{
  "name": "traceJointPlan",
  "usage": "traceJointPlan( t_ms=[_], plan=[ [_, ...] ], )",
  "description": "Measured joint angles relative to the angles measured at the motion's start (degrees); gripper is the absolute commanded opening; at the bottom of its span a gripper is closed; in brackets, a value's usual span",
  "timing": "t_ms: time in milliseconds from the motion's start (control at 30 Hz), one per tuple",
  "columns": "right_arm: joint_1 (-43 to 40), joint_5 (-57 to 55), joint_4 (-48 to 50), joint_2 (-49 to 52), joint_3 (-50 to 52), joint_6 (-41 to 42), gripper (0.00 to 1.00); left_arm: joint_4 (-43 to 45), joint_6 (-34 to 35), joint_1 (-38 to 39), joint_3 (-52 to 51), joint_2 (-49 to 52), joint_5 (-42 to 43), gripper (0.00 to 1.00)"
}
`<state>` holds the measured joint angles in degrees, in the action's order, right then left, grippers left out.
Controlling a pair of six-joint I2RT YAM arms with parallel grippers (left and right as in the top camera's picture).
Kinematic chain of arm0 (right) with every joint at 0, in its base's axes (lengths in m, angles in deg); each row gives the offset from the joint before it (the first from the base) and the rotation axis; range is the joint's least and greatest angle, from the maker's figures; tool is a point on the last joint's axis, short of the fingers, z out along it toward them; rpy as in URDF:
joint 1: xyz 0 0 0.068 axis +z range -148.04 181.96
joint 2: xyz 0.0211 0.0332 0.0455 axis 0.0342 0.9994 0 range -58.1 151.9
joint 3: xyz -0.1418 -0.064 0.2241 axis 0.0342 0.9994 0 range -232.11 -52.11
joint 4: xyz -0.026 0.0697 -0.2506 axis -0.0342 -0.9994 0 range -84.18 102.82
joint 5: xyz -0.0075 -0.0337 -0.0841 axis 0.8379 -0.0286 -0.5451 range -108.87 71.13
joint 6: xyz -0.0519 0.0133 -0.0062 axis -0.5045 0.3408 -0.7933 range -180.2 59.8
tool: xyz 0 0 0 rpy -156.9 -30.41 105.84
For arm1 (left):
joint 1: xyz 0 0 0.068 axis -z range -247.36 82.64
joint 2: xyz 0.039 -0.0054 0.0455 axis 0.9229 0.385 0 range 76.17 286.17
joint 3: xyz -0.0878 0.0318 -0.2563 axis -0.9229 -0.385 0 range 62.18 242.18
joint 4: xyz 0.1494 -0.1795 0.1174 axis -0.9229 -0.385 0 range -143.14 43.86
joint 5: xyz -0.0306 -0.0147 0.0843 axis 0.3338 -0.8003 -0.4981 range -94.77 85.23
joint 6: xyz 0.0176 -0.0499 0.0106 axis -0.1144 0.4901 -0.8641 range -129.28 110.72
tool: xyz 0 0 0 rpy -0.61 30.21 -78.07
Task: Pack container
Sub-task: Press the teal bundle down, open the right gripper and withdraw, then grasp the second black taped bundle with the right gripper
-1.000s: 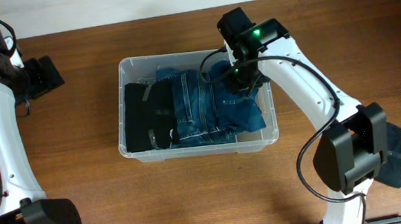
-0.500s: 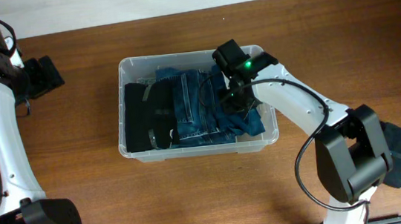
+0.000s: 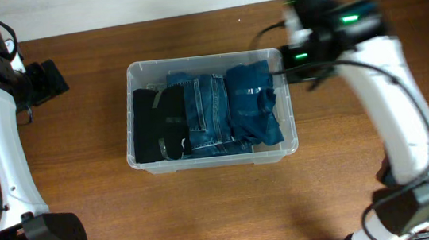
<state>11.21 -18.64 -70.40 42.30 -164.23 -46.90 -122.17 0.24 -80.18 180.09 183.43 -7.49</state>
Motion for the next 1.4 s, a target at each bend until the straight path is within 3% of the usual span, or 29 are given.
traceJointPlan(
  t_ms=[133, 367, 600, 800, 833, 967, 1200, 1300, 1367, 1400],
  plan=[
    [-16.0, -0.6, -4.2, -1.7, 0.0, 1.0, 0.42, 0.0, 0.0, 0.0, 0.0, 0.0, 0.0, 1.0],
    [-35.5, -0.5, -3.9, -1.8, 9.1, 7.4, 0.42, 0.0, 0.0, 0.0, 0.0, 0.0, 0.0, 0.99],
    [-53.9, -0.4, 8.5, -1.8, 28.7, 13.1, 0.43, 0.1, 0.0, 0.0, 0.0, 0.0, 0.0, 0.99],
    [-63.4, -0.4, 18.4, -1.9, 42.4, 16.0, 0.45, 0.0, 0.0, 0.0, 0.0, 0.0, 0.0, 0.99],
    [-64.4, -0.4, 19.8, -1.8, 44.4, 16.5, 0.47, 0.0, 0.0, 0.0, 0.0, 0.0, 0.0, 0.99],
    [-65.9, -0.4, 25.8, -1.8, 50.5, 18.0, 0.99, 0.0, 0.0, 0.0, 0.0, 0.0, 0.0, 0.99],
    [-66.0, 0.7, 32.6, -3.1, 56.1, 18.2, 1.0, 0.0, 0.0, 0.0, 0.0, 0.0, 0.0, 0.99],
    [-66.1, 2.4, 33.4, -3.3, 56.7, 18.1, 0.84, 0.0, 0.0, 0.0, 0.0, 0.0, 0.0, 0.99],
    [-66.1, 4.7, 33.9, -3.3, 56.9, 17.9, 0.66, 0.0, 0.0, 0.0, 0.0, 0.0, 0.0, 1.0],
    [-66.1, 6.0, 34.1, -3.3, 57.0, 17.1, 0.5, 0.0, 0.0, 0.0, 0.0, 0.0, 0.0, 0.99]
  ],
)
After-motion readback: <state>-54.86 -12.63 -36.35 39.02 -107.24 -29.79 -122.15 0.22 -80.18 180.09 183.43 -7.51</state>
